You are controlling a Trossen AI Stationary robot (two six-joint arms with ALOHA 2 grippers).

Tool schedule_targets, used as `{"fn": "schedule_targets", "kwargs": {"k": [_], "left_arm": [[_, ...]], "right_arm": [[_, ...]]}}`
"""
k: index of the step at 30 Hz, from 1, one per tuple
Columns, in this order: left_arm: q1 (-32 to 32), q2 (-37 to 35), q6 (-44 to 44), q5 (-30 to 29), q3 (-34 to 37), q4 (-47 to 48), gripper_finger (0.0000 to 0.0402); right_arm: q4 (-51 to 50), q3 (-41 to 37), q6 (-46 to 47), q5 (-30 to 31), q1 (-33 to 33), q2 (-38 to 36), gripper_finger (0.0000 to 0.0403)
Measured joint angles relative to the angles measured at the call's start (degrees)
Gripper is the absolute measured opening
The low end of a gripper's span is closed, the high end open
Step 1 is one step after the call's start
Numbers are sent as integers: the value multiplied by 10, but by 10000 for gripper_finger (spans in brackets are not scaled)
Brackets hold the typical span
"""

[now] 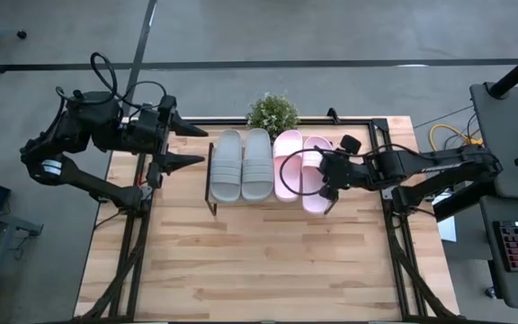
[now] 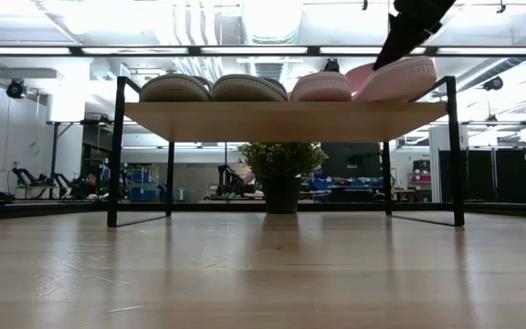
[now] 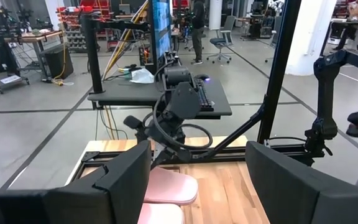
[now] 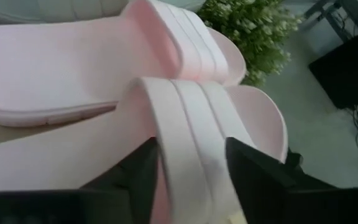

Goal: Pick and place slides into the shelf
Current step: Put the right pink slipper on the shelf, then return to Home Position

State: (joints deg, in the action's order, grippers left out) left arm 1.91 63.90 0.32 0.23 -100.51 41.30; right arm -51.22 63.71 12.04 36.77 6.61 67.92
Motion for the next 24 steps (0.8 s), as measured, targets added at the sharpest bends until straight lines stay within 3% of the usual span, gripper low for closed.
{"fn": "schedule_targets", "kwargs": {"k": [7, 11, 15, 17, 19, 24], "left_arm": [[0, 2, 0, 0, 0, 1, 246], [0, 3, 0, 0, 0, 1, 246], [0, 3, 0, 0, 0, 1, 246], [0, 3, 0, 0, 0, 0, 246], [0, 4, 0, 0, 0, -9, 246], [0, 1, 0, -2, 0, -87, 236]], "right_arm": [[-92, 63, 71, 3, 0, -3, 243], [-158, 93, 86, 21, 0, -15, 245], [-177, 94, 114, 23, -2, -34, 222], [-118, 87, 173, 25, -2, -49, 196], [16, 76, 184, 15, 6, -64, 158], [380, 68, 50, -47, 41, -74, 31]]}}
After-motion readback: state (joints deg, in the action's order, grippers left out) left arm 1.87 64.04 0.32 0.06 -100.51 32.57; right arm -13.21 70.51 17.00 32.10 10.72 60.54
